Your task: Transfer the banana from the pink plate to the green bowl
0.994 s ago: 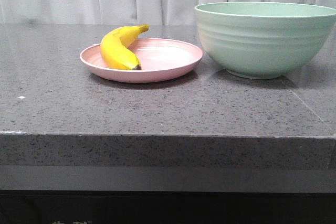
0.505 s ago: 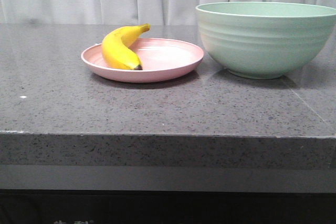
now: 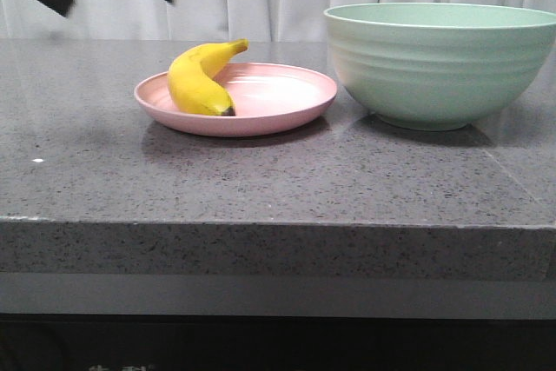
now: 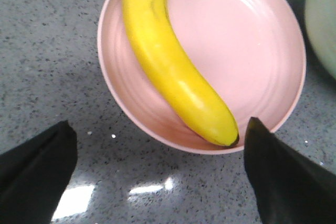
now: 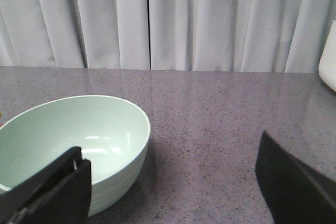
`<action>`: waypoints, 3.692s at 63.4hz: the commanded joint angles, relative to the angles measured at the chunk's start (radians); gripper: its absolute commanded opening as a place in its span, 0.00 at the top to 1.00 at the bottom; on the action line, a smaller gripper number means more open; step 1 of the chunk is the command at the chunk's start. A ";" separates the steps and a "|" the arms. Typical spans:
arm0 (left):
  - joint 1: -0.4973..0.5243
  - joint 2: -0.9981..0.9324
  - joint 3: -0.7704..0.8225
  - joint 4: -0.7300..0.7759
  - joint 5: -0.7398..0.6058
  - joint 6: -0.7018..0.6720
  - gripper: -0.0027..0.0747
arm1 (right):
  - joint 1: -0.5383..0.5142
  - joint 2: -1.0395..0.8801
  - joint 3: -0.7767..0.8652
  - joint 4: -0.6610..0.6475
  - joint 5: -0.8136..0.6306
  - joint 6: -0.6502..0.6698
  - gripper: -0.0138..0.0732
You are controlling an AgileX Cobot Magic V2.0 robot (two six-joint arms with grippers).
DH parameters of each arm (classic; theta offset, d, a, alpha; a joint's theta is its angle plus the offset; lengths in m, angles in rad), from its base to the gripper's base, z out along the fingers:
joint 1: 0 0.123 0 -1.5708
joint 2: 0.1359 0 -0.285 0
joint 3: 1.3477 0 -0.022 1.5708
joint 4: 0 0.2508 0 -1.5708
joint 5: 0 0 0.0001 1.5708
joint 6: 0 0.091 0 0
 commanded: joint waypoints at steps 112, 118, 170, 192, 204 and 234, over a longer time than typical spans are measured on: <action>-0.107 0.402 -0.404 0.101 0.185 -0.142 0.17 | 0.129 0.011 -0.034 -0.001 -0.089 -0.002 0.10; -0.107 0.406 -0.404 0.101 0.191 -0.142 0.23 | 0.129 0.011 -0.034 -0.001 -0.089 -0.002 0.10; -0.082 0.333 -0.406 0.160 0.093 -0.165 0.93 | 0.129 0.011 -0.034 -0.001 -0.088 -0.002 0.10; -0.095 0.195 -0.406 0.174 0.114 -0.052 0.93 | 0.129 0.023 -0.048 -0.008 -0.022 -0.002 0.10; -0.151 0.153 -0.406 0.174 0.165 0.155 0.93 | 0.189 0.125 -0.161 -0.020 0.114 -0.102 0.10; -0.213 0.141 -0.406 0.048 0.347 0.571 0.93 | 0.467 0.680 -0.666 -0.012 0.571 -0.362 0.10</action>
